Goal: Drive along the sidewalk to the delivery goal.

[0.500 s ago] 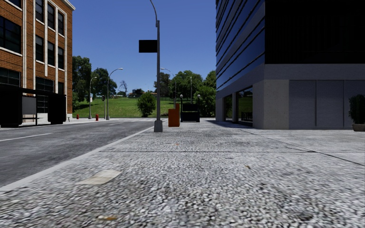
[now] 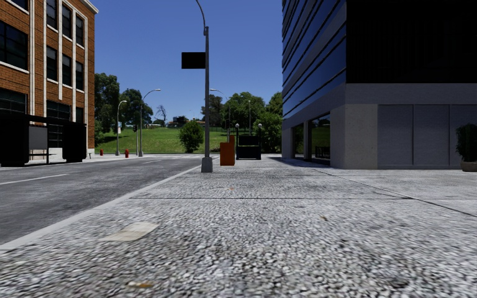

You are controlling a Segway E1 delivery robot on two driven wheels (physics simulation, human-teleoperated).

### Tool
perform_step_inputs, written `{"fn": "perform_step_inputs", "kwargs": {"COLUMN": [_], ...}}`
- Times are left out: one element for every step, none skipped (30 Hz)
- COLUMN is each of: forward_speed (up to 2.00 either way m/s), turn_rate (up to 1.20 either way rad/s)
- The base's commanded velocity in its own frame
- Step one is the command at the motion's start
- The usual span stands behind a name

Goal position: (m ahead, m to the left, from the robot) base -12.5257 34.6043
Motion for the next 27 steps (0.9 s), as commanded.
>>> {"fn": "perform_step_inputs", "kwargs": {"forward_speed": [0.00,0.00,0.00,0.00,0.00,0.00,0.00,0.00,0.00,0.00,0.00,0.00,0.00,0.00,0.00,0.00,0.25,0.25,0.65,1.09,1.41,1.41,1.54,1.60,1.61,1.61,1.62], "turn_rate": [0.00,0.00,0.00,0.00,0.00,0.00,0.00,0.00,0.00,0.00,0.00,0.00,0.00,0.00,0.00,-0.23,-0.54,-0.54,-0.62,-0.65,-0.66,-0.66,-0.67,-0.67,-0.67,-0.67,-0.67]}}
